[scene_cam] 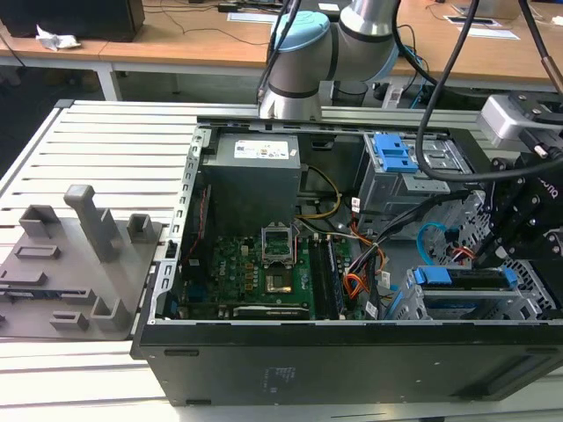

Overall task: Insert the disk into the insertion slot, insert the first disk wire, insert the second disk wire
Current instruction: 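Insert the first disk wire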

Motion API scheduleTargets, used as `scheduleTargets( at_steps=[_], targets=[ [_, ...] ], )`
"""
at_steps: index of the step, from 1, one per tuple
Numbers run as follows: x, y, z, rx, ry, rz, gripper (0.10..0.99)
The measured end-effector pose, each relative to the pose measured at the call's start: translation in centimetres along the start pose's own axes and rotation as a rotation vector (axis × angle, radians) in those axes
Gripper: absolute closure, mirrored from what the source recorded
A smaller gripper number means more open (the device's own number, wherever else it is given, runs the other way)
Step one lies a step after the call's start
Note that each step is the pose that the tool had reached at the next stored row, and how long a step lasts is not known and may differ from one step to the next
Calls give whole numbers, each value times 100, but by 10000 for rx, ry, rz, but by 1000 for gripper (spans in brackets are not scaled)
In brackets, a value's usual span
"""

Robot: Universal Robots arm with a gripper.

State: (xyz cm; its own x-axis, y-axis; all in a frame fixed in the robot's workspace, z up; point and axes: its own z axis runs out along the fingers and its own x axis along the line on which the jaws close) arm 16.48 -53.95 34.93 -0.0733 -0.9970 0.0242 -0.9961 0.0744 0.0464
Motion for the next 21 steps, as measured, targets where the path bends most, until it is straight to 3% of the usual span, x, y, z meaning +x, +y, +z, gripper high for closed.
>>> scheduleTargets(
  at_steps=[6, 21],
  targets=[
    [54, -13, 17, 3, 10, -202, 922],
    [57, -51, 58, -5, -26, -167, 922]
  ],
)
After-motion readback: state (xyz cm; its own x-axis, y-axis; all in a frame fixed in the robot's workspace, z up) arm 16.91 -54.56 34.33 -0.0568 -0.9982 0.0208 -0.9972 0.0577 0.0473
